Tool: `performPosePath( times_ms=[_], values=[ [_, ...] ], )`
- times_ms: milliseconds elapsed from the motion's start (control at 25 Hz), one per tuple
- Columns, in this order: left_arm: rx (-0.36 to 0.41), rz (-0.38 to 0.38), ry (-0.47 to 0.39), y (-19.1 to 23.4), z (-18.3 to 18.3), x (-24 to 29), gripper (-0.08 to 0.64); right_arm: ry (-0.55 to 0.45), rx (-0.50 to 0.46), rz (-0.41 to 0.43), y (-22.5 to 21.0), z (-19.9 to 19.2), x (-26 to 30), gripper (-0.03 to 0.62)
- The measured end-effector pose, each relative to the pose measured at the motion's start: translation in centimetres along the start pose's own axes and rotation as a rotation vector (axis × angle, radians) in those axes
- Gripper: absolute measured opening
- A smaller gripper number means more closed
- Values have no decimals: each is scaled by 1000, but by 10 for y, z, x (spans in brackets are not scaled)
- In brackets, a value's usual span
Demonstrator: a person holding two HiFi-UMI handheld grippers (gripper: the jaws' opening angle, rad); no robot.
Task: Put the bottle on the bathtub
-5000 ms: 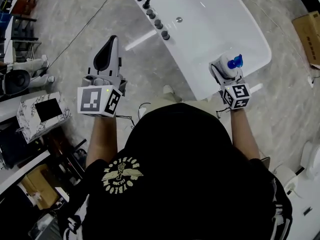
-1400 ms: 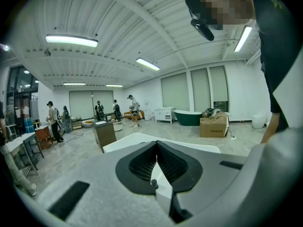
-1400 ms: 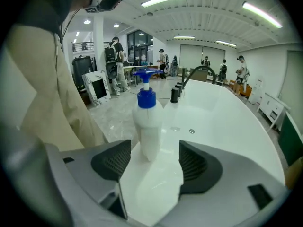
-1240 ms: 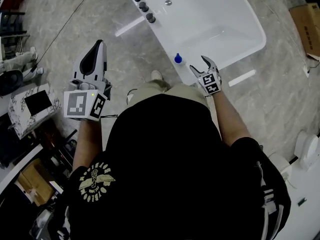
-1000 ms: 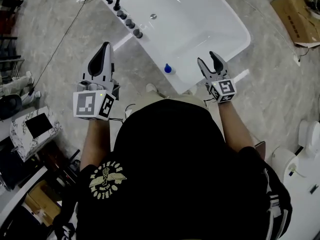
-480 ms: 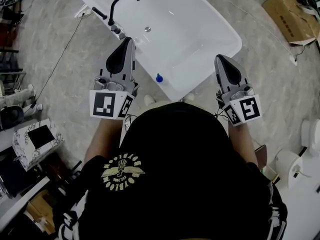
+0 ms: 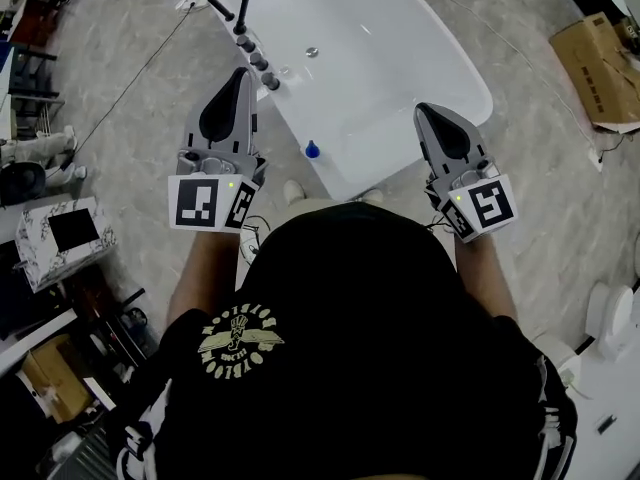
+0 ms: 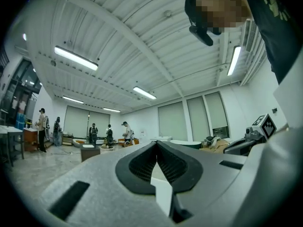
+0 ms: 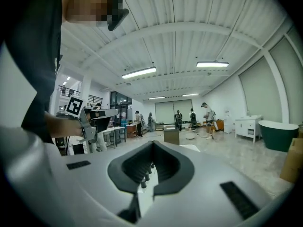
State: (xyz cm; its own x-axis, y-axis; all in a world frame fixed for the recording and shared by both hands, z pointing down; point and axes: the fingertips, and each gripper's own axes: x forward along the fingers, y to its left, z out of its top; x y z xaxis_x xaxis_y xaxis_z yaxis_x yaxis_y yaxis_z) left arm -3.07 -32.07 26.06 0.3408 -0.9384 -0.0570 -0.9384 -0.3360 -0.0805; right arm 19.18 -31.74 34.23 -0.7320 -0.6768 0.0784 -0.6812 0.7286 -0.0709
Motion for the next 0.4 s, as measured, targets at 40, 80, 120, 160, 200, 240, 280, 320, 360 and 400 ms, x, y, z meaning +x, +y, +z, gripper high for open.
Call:
performPosePath(
  times_ms=[40, 80, 120, 160, 200, 240, 280, 320, 360, 400],
  values=[
    [4, 18, 2, 3, 1, -2, 9, 1, 3, 15, -1, 0, 4, 9],
    [8, 34, 6, 5, 2, -4, 9, 4, 8, 28, -1, 0, 7, 9],
    [14, 48, 13, 8, 2, -7, 9, 7, 14, 40, -1, -1, 11, 9],
    [20, 60, 20, 10, 2, -10, 9, 11, 19, 52, -1, -3, 14, 9],
    [26, 71, 28, 12, 1, -12, 9, 15, 22, 63, -1, -5, 18, 9],
    [32, 81, 34, 14, 1, -14, 9, 18, 23, 72, -1, -7, 22, 9],
    [37, 89, 38, 17, 0, -15, 9, 19, 24, 80, -2, -9, 27, 9],
    [42, 97, 40, 20, 0, -16, 9, 18, 24, 89, -3, -10, 32, 9],
    [48, 104, 42, 23, -1, -17, 9, 17, 24, 97, -4, -11, 38, 9],
    [54, 112, 44, 26, -1, -18, 9, 15, 23, 105, -5, -12, 43, 9]
  ],
)
